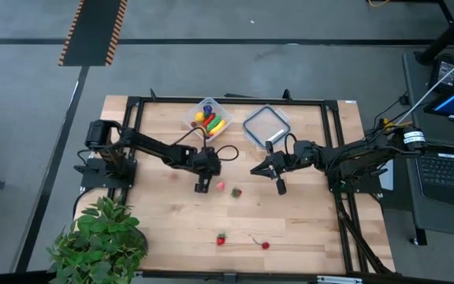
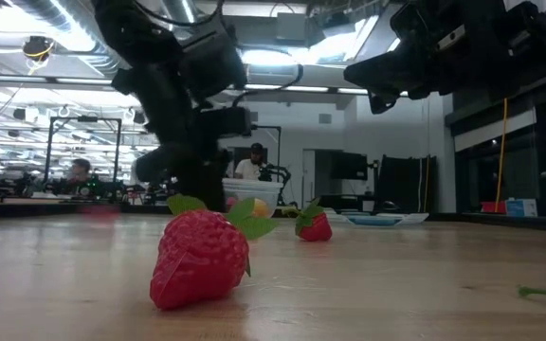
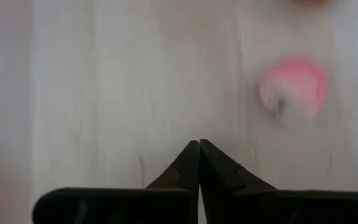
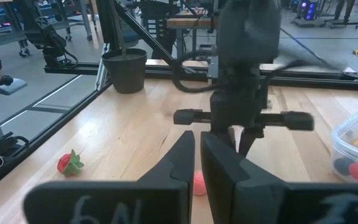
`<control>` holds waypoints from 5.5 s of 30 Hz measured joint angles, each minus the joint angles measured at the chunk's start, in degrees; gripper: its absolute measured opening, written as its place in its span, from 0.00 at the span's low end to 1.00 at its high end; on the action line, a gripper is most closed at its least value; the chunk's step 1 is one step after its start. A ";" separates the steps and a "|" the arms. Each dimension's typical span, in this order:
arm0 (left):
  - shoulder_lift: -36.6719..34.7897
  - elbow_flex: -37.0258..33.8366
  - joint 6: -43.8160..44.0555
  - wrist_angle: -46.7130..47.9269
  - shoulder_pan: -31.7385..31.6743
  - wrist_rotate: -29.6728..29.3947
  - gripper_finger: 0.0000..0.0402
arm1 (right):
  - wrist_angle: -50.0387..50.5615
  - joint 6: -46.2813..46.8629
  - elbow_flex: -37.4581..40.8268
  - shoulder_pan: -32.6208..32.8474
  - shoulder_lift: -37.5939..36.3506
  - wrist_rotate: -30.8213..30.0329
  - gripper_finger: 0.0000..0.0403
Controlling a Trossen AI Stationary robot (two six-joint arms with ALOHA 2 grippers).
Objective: Pick and placing Produce into tupperware
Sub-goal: Put the top cherry into the transparent container
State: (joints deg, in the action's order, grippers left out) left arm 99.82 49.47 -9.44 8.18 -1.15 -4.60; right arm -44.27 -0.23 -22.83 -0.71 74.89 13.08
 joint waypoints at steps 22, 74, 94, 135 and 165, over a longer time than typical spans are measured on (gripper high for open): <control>-1.49 6.46 0.00 6.85 0.79 -0.42 0.01 | 0.00 0.00 0.00 0.00 0.00 0.00 0.08; -2.36 16.22 30.66 67.11 15.02 -2.32 0.48 | 3.02 1.67 0.00 -0.01 0.00 0.02 0.08; -29.73 -4.36 47.15 52.34 20.42 -6.38 0.48 | 2.99 1.69 0.00 0.26 0.00 0.00 0.08; -35.20 -14.64 90.10 42.12 21.11 -8.35 0.48 | 2.16 1.56 0.00 0.28 0.00 0.00 0.08; -22.52 -14.64 90.30 37.33 20.38 -7.34 0.48 | 2.14 1.57 0.00 0.26 0.00 0.00 0.08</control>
State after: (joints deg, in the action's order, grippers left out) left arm 77.30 34.83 80.86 45.52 19.23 -11.94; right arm -42.13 1.33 -22.83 -0.45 74.89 13.08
